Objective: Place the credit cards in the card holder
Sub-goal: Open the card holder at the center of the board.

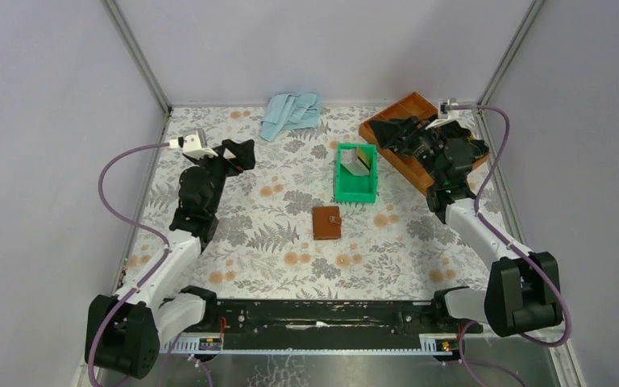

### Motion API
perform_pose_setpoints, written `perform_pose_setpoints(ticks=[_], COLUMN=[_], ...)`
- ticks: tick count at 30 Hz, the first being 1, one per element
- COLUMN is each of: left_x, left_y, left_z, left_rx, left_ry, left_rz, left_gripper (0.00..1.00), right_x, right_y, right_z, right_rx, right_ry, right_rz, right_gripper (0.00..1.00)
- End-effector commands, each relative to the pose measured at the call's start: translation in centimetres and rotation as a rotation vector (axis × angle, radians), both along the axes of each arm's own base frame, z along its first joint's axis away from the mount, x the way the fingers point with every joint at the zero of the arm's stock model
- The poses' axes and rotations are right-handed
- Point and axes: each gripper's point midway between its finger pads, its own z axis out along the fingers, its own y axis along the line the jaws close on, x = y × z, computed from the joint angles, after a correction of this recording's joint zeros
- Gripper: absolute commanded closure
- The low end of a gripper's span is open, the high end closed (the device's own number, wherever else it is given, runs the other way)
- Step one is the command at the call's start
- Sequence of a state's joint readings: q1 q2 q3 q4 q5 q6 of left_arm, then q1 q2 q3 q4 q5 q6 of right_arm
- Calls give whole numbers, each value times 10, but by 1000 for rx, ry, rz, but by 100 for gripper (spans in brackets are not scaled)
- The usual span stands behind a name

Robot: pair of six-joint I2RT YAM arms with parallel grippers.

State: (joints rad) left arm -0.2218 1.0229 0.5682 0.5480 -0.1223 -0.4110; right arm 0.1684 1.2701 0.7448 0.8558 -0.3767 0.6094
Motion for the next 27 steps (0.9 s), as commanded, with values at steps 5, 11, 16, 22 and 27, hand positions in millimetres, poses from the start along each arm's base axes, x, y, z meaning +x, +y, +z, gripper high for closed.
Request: perform_pose_setpoints(ticks=[5, 11, 16, 22, 27], left_x=[-10, -10, -11, -6, 3], left_y=[-12, -12, -12, -11, -14], left_z=[-20, -28, -26, -28, -39], left_rx=[-75, -84, -122, -132, -107], left_ry=[129, 149, 133, 132, 168], left_rz=[-67, -62, -62, -38, -4], left_gripper=[0, 0, 0, 0, 0], right_x=[29, 24, 49, 81, 79], right_y=[35, 56, 53, 46, 68], right_z=[11, 29, 13, -17, -34], right_rx=[-22, 187, 260, -449, -379], right_ry=[-35, -169, -59, 25, 36], right_rz=[95, 518, 618, -9, 70], right_gripper=[1, 1, 1, 1, 1])
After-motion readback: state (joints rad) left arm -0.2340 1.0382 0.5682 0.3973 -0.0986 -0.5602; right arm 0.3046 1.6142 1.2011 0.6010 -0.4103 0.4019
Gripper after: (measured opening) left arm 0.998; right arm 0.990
